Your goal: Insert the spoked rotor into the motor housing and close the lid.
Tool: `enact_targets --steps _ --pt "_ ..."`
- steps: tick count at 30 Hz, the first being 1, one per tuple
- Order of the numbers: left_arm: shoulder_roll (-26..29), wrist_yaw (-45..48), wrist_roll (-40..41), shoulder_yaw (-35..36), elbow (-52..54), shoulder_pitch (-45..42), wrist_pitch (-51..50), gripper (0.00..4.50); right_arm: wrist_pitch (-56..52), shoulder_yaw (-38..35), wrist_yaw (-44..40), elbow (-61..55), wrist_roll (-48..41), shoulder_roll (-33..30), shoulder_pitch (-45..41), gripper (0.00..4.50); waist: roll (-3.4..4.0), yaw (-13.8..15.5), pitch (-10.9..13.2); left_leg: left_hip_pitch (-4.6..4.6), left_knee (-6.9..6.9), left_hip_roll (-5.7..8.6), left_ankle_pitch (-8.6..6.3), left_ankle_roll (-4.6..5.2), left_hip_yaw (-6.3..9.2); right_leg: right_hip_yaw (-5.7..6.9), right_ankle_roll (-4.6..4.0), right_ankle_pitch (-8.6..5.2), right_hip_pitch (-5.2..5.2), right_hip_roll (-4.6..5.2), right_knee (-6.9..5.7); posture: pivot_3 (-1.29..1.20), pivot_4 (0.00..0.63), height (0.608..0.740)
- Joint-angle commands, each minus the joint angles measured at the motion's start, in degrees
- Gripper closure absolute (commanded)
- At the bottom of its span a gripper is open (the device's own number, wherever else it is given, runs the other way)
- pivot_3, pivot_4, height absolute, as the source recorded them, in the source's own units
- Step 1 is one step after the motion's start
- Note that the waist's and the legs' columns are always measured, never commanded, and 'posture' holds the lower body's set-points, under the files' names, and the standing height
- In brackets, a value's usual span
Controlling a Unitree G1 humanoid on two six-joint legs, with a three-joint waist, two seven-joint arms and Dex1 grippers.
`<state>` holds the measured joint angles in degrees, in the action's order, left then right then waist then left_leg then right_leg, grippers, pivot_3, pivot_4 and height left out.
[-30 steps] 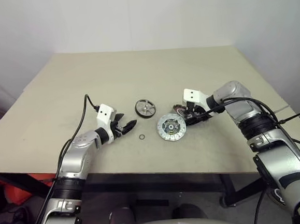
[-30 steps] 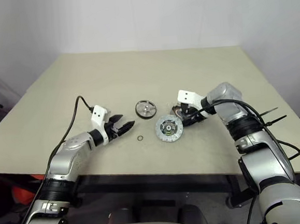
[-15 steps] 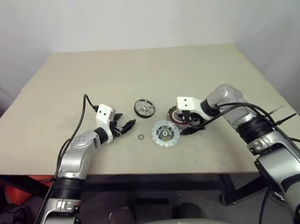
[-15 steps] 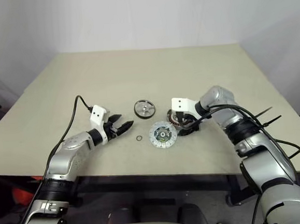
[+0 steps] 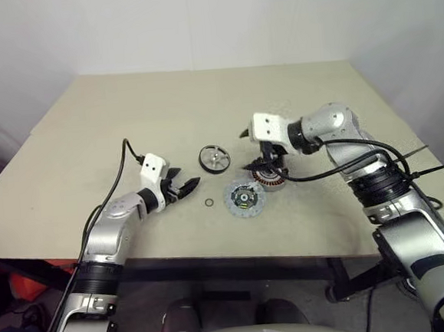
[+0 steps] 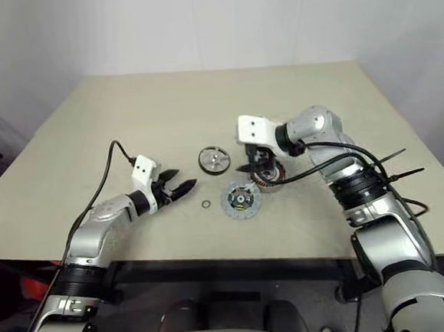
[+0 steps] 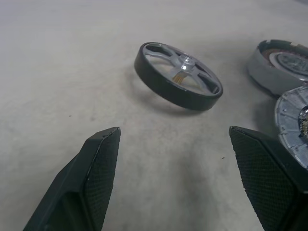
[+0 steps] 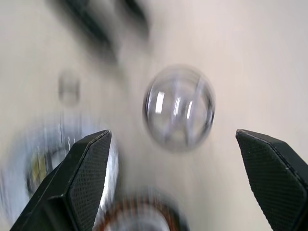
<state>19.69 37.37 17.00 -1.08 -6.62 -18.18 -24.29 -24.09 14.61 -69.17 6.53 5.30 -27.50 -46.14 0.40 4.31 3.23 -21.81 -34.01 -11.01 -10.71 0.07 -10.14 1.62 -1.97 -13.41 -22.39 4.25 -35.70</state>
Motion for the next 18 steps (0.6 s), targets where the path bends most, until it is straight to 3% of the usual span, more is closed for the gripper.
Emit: enact_targets --steps 1,11,18 --pt "2.0 2.0 2.0 2.6 1.5 -0.6 0.0 0.7 -11.8 -3.1 5.0 -5.4 -4.8 3.6 1.8 0.2 0.0 0.1 0.0 0.0 0.01 0.0 0.0 0.0 0.0 0.0 0.0 0.0 0.0 0.0 0.01 0.0 0.0 0.74" --pt "9.2 10.8 1.7 1.6 -1.0 -3.3 0.6 0.7 -20.2 4.7 14.6 -11.1 -5.2 9.3 10.3 0.2 0.02 0.7 0.1 0.12 0.32 0.08 0.25 -0.43 0.01 -0.03 0.02 -0.01 0.0 0.01 0.03 0.0 0.0 0.74" --pt "9.8 11.3 1.0 1.4 -1.3 -3.3 0.3 0.7 -21.8 8.2 17.5 -10.0 -5.5 10.0 11.7 0.2 0.01 1.1 0.1 0.25 0.92 0.1 0.51 -0.86 0.0 -0.03 -0.05 -0.05 -0.09 -0.01 0.12 0.0 0.0 0.74"
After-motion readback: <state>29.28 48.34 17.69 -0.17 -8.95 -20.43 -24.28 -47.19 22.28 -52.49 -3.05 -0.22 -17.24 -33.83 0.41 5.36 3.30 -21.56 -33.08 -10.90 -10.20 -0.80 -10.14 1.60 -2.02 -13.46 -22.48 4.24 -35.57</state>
